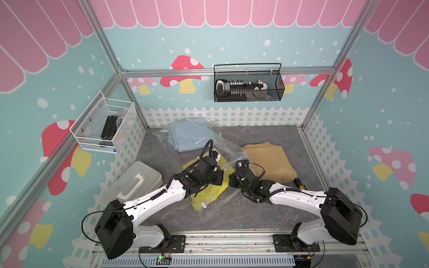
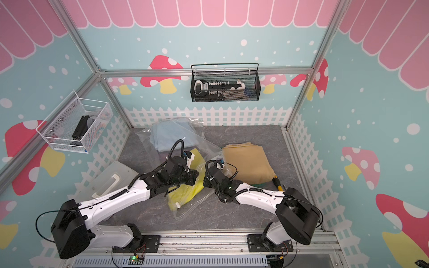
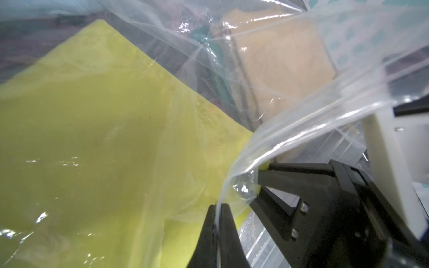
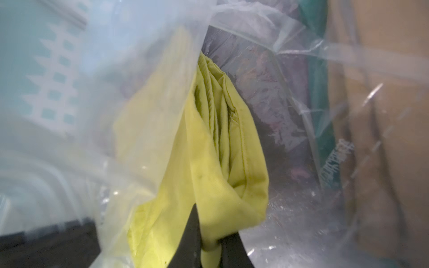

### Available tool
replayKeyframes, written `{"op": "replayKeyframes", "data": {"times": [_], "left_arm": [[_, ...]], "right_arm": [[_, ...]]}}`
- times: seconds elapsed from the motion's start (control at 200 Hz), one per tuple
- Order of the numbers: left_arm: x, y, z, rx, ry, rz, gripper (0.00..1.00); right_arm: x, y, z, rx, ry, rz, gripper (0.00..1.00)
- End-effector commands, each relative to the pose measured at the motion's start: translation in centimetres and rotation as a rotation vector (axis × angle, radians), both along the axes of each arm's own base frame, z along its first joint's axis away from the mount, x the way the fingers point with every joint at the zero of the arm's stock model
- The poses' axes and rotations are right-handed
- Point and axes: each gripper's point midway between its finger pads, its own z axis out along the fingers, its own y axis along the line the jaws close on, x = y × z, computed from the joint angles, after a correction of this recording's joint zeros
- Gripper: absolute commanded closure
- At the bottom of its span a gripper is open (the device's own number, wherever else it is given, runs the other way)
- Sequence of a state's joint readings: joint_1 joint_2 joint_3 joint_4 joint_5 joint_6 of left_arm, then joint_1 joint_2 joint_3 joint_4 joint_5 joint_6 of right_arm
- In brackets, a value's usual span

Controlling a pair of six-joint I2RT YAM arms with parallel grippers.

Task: Take the trousers out of the vacuum bag
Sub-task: Take out the trousers from the vacuum bag.

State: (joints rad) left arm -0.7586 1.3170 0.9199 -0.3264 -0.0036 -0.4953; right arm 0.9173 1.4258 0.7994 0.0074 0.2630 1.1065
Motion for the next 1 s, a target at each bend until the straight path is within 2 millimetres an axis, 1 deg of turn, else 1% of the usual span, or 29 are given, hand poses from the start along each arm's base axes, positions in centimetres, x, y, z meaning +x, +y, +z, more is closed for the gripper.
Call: {"op": "replayKeyframes", "data": {"times": [0.0,0.105,0.455,0.5,0.55,0.615,0.68,0.855,0.936,0.996], "left_arm": [[0.6,0.1,1.2,0.01,-0.022,0.003,1.0],[0.5,0.2,1.4,0.016,-0.024,0.002,1.0],[-0.4,0.3,1.9,-0.002,-0.019,-0.021,1.0],[-0.7,0.3,2.2,-0.014,-0.021,-0.031,0.94],[-1.3,0.1,2.6,-0.027,-0.024,-0.049,0.83],[-2.4,-0.1,3.0,-0.031,-0.033,-0.073,0.68],[-3.7,-0.2,3.3,-0.014,-0.053,-0.098,0.58],[-7.3,-0.2,4.3,0.001,-0.102,-0.144,0.41],[-8.8,0.0,4.6,-0.001,-0.125,-0.154,0.36],[-10.1,-0.1,4.7,-0.002,-0.146,-0.171,0.29]], "right_arm": [[-0.5,-1.2,1.9,-0.028,-0.043,-0.028,0.92],[-1.2,-1.8,2.6,-0.031,-0.056,-0.028,0.92],[-2.4,-3.3,6.3,-0.029,-0.098,-0.014,0.93],[-2.5,-3.4,6.7,-0.027,-0.103,-0.017,0.93],[-2.6,-3.7,7.0,-0.029,-0.105,-0.019,0.93],[-2.7,-3.9,7.6,-0.034,-0.107,-0.02,0.93],[-2.6,-4.2,8.0,-0.052,-0.107,-0.027,0.94],[-2.6,-4.1,9.3,-0.054,-0.11,-0.02,0.94],[-2.5,-4.1,10.2,-0.061,-0.118,-0.017,0.96],[-2.4,-4.2,10.7,-0.066,-0.122,-0.017,0.96]]}}
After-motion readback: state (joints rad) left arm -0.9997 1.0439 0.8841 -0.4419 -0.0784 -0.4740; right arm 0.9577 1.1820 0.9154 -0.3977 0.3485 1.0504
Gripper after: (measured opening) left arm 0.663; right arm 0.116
